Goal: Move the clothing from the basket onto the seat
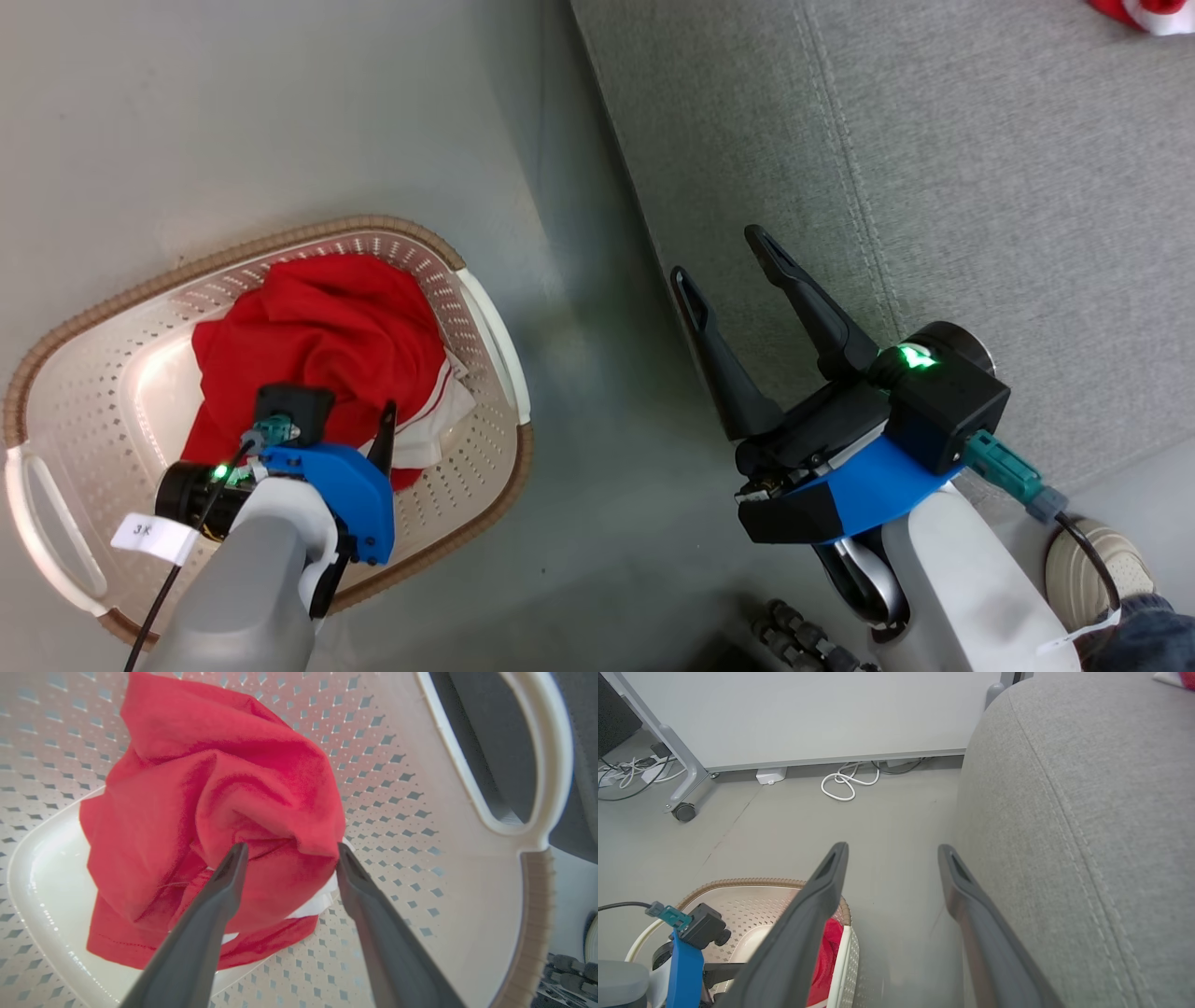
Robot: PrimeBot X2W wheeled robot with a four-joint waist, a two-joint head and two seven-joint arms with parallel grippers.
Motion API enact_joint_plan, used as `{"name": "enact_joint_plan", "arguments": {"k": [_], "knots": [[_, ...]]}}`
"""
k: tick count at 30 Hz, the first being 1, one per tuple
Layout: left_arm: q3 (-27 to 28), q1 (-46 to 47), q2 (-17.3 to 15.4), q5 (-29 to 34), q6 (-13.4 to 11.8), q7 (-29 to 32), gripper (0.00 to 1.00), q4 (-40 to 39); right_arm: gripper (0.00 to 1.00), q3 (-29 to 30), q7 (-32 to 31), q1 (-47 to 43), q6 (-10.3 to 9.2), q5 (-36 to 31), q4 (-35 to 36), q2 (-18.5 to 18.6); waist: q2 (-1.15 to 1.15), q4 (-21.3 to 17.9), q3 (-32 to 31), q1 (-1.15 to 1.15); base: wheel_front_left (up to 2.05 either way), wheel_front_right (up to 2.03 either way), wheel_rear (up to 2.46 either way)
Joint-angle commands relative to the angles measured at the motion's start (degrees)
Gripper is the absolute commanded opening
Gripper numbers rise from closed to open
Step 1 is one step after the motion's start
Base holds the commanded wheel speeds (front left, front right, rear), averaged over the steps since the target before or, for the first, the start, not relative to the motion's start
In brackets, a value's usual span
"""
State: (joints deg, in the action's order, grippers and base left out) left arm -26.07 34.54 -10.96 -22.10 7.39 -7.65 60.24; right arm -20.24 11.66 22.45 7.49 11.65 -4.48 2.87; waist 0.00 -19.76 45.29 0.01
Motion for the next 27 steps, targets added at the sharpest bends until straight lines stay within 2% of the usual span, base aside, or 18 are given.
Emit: {"name": "enact_joint_plan", "arguments": {"k": [1, 12, 13, 14, 15, 27], "knots": [[-0.87, 1.79, -0.44, -0.84, 0.11, 0.32, 1.00, 0.17, 1.00, -0.12, 0.25, 1.17, 0.01, -0.25, 0.53, 0.03, 0.00, 0.25, 0.90, -0.01, 0.00, 0.00, 0.00], [-5.18, 6.99, -0.54, -6.29, 0.11, 2.60, 1.00, 3.94, 1.00, -0.16, 0.20, 1.28, 0.01, -0.13, 2.27, 0.03, 0.00, -0.24, 4.28, -0.01, 0.00, 0.00, 0.00], [-5.35, 7.42, -0.38, -6.41, 0.11, 2.72, 0.91, 4.39, 1.00, -0.18, 0.21, 1.25, 0.01, -0.09, 2.33, 0.03, 0.00, -0.28, 4.34, -0.01, 0.00, 0.00, 0.00], [-5.58, 7.80, -0.28, -6.48, 0.11, 2.74, 0.50, 4.80, 1.00, -0.24, 0.22, 1.21, 0.01, -0.03, 2.38, 0.03, 0.00, -0.33, 4.38, -0.01, 0.00, 0.00, 0.00], [-5.76, 8.17, -0.25, -6.55, 0.11, 2.67, 0.00, 5.28, 1.00, -0.27, 0.23, 1.19, 0.01, 0.02, 2.40, 0.03, 0.00, -0.36, 4.39, -0.01, 0.00, 0.00, 0.00], [-8.35, 9.54, 0.32, -9.26, 0.11, 1.40, 0.00, 7.64, 1.00, -0.37, 0.22, 1.48, 0.01, -0.09, 1.88, 0.03, 0.00, 0.07, 3.65, -0.01, 0.00, 0.00, 0.00]]}}
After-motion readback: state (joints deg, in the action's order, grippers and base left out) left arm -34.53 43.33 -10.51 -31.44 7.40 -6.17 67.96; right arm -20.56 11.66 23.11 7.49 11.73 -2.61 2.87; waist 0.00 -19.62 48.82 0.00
